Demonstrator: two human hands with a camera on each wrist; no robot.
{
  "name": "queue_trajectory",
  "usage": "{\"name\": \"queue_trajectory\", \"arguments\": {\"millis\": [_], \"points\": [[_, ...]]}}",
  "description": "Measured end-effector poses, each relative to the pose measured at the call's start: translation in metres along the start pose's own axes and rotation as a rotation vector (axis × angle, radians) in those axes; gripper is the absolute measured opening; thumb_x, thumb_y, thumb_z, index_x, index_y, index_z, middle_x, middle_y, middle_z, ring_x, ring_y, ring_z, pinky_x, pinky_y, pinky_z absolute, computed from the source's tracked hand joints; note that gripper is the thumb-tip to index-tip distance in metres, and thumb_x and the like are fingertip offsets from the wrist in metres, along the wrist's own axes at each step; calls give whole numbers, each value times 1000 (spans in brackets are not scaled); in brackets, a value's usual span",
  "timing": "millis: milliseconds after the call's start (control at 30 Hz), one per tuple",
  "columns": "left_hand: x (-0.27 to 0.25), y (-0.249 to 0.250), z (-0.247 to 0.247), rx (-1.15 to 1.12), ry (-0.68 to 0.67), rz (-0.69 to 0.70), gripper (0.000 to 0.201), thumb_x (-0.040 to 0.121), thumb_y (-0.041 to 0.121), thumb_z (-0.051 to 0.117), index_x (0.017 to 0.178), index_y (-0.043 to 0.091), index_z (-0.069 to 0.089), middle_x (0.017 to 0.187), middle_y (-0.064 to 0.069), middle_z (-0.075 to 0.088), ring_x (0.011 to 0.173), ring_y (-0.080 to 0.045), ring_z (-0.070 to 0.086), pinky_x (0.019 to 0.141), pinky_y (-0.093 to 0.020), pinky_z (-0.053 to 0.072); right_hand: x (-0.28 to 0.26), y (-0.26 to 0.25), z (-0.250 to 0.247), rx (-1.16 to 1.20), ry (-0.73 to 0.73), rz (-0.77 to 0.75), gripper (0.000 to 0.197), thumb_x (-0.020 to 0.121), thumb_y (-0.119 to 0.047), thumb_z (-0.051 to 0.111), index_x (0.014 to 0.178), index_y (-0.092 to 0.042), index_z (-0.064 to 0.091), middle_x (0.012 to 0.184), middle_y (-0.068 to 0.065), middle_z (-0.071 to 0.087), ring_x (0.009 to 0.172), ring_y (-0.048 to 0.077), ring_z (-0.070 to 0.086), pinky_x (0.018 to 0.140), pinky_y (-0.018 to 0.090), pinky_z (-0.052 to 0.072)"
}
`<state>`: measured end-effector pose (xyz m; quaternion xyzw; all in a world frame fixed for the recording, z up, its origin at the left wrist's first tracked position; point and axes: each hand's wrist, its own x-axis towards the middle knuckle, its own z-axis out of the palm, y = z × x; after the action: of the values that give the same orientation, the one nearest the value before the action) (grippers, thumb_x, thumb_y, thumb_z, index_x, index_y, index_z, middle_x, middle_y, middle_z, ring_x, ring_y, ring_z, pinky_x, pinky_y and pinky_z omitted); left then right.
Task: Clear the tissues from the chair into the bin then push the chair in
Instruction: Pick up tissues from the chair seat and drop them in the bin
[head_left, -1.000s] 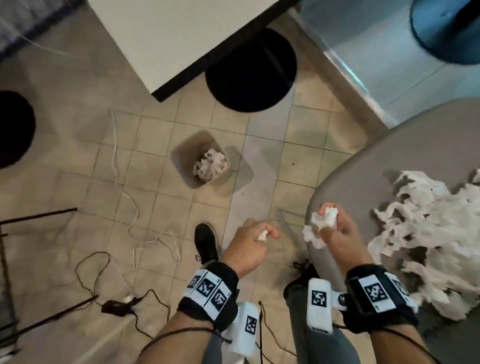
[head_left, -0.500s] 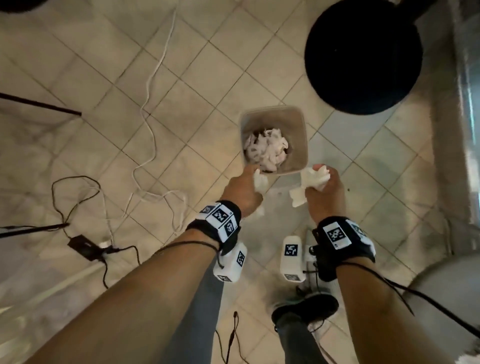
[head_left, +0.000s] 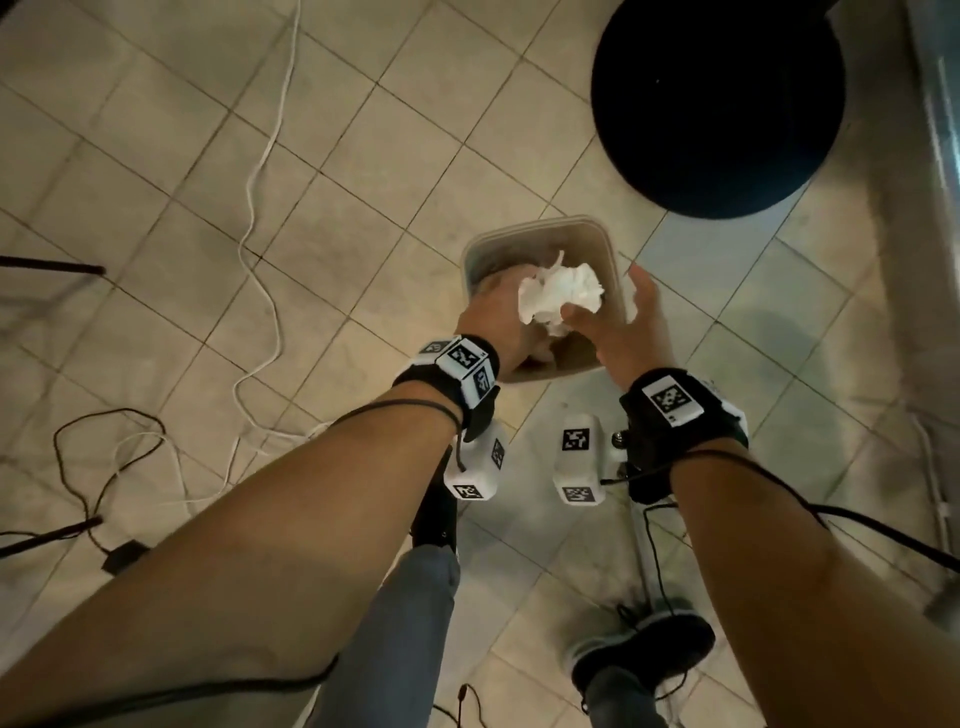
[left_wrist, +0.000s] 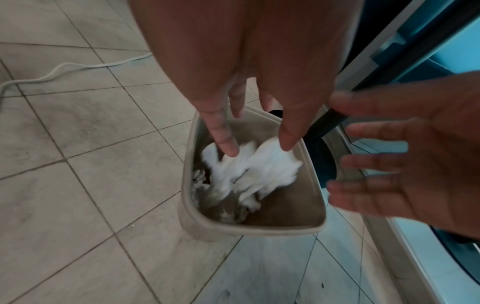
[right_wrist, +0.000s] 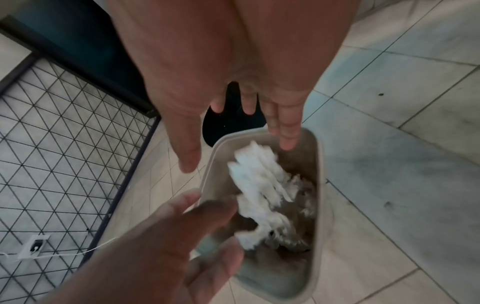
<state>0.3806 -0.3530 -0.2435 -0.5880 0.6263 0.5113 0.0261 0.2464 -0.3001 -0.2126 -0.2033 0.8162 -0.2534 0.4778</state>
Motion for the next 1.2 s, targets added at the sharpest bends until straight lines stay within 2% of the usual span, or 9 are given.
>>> {"name": "queue_trajectory", "arguments": {"millis": [67, 133, 233, 367, 500, 700, 833, 967, 1200], "points": [[-4, -3, -3, 33, -1, 2, 61, 84, 28, 71, 141, 27, 47, 146, -7, 49, 128, -29, 52, 104, -34, 41, -6, 4, -10, -46, -61, -42, 75, 80, -23, 76, 143, -18, 37, 128, 3, 49, 115, 22, 52, 100, 48, 48], [-15, -3, -6, 68, -6, -18, 55, 86, 28, 69, 138, 27, 52, 146, -6, 48, 128, -29, 52, 102, -31, 41, -17, 11, -20, 19, -91, -5, 64, 83, -13, 73, 140, -16, 42, 130, 6, 52, 118, 24, 53, 104, 47, 45], [-42, 5, -8, 44, -4, -35, 42, 88, 23, 68, 130, 23, 59, 139, -7, 50, 121, -26, 55, 100, -30, 44, -38, 26, -31, 139, -73, 87, 61, 82, -15, 74, 137, -22, 48, 138, 4, 53, 124, 20, 51, 106, 51, 44], [-93, 37, -2, 26, -18, 39, 32, 91, 23, 64, 123, 22, 63, 128, -2, 60, 112, -21, 61, 100, -35, 48, -83, 42, -64, 259, 4, 84, 55, 77, -34, 72, 129, -30, 54, 123, -5, 59, 114, 19, 59, 98, 52, 50], [-142, 95, 25, 21, -163, 146, 24, 93, 25, 62, 116, 28, 63, 110, 15, 64, 91, -8, 63, 90, -31, 51, -140, 58, -121, 395, 128, 24, 36, 89, -19, 66, 122, -29, 57, 116, 3, 61, 97, 22, 65, 84, 41, 57], [-201, 207, 110, 169, -363, 396, 16, 92, 26, 62, 106, 32, 65, 97, 15, 66, 83, -6, 64, 75, -23, 50, -216, 116, -232, 544, 478, 48, 33, 90, -16, 64, 114, -37, 58, 112, 0, 62, 101, 19, 62, 89, 46, 55], [-236, 260, 185, 294, -483, 493, 18, 92, 28, 62, 109, 32, 65, 100, 15, 65, 87, -10, 64, 83, -29, 51, -255, 175, -302, 654, 721, 135, 32, 88, -14, 63, 116, -29, 61, 112, 1, 61, 100, 17, 62, 92, 49, 53], [-267, 289, 264, 490, -563, 551, 27, 92, 28, 63, 118, 32, 62, 119, 10, 59, 98, -14, 59, 96, -37, 50, -285, 240, -359, 630, 899, 208, 31, 87, -11, 62, 113, -28, 59, 121, 7, 55, 92, 2, 56, 89, 30, 51], [-295, 329, 383, 688, -513, 587, 37, 91, 29, 62, 127, 31, 55, 128, 4, 44, 92, -16, 56, 83, -29, 45, -312, 342, -427, 555, 1045, 455, 45, 81, -18, 65, 122, -29, 53, 130, -1, 34, 114, 24, 53, 103, 35, 42]]}}
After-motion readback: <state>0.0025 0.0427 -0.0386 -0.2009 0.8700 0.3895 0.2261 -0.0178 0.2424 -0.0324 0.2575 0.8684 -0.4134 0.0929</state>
